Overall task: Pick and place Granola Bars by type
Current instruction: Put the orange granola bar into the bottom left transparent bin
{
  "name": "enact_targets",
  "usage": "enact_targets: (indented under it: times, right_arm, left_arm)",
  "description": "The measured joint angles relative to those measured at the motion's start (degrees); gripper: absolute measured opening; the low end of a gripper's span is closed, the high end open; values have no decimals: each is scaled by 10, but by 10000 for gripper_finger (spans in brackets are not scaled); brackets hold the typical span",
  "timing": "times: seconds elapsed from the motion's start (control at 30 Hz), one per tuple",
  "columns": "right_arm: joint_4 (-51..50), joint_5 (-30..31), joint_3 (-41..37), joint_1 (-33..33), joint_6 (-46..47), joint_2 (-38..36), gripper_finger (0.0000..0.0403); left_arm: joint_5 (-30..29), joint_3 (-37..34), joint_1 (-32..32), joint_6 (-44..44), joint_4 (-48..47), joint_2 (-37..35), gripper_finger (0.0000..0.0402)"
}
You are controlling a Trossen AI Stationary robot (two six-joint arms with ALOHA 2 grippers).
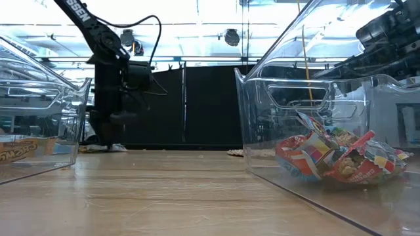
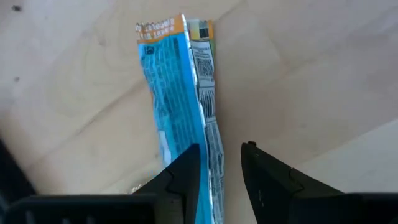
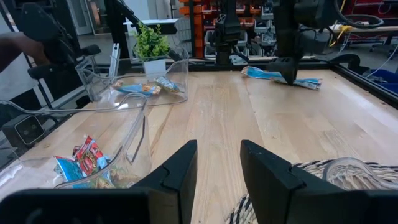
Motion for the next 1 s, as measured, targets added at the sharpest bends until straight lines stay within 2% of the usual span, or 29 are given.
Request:
enact_targets:
  times: [0.2,0.43,1.0]
  right_arm:
    - [0,0,0,0,0,0,114]
    - [0,0,0,0,0,0,114]
    - [0,0,0,0,0,0,114]
  left_arm:
    - [-33,25,-7,-25,-58,-7,122]
    - [-20,26,-8,-51,-59,-7,122]
    - [-30,-10,-10,-85,-55,-7,122]
